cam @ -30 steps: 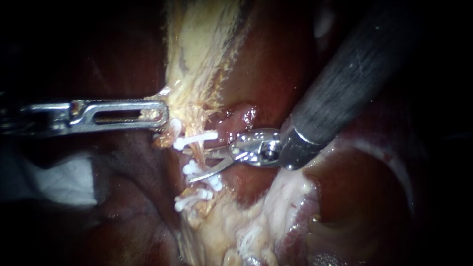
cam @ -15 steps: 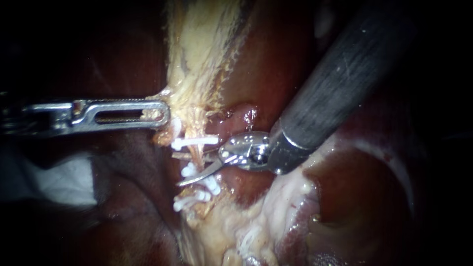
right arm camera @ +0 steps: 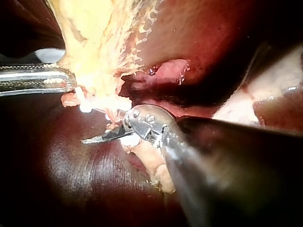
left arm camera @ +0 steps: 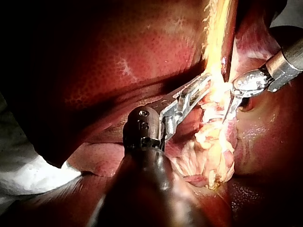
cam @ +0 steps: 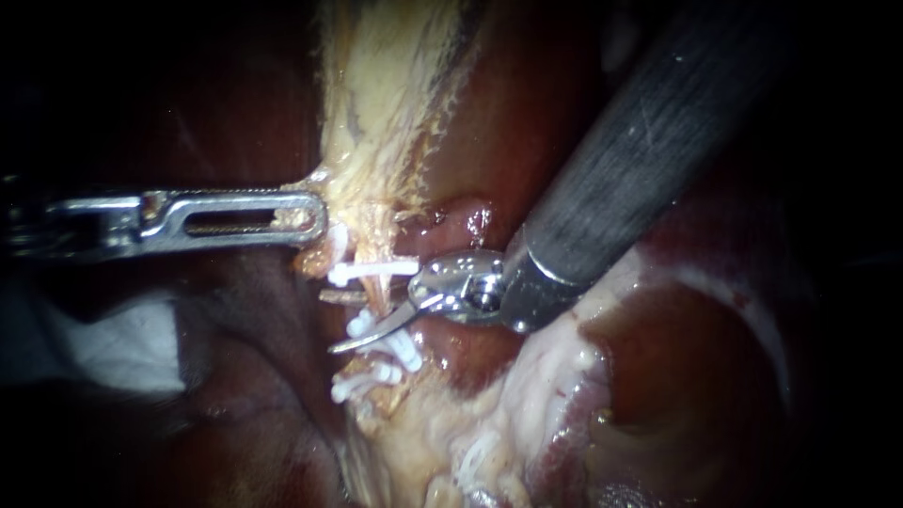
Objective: Go to the cutting position right tube
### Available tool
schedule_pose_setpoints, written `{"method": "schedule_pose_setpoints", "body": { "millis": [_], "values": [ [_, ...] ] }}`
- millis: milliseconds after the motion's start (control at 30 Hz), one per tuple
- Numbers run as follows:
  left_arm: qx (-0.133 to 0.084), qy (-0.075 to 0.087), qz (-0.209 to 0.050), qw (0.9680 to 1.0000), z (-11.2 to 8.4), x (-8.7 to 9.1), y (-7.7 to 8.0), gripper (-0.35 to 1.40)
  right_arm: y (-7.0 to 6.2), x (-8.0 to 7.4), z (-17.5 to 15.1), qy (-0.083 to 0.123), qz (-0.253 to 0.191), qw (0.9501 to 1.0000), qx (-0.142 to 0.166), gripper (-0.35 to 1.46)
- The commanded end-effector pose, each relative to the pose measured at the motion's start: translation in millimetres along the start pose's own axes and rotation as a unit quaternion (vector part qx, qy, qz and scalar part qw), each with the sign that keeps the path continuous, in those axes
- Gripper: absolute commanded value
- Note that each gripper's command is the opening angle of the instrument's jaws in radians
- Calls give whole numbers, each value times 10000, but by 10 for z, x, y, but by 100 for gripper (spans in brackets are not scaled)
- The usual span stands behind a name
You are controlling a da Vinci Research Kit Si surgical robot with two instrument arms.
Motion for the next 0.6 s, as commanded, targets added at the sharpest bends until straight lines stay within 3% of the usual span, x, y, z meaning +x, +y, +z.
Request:
{"method": "schedule_pose_setpoints", "body": {
  "millis": [33,600],
  "values": [
    [0,-1,1,10000,0,0,0,-35,1,-1,-1,2,-2,10000,-18,47],
    [-1,-2,1,10000,1,0,0,-35,7,-6,-6,3,20,10000,-46,27]
  ]
}}
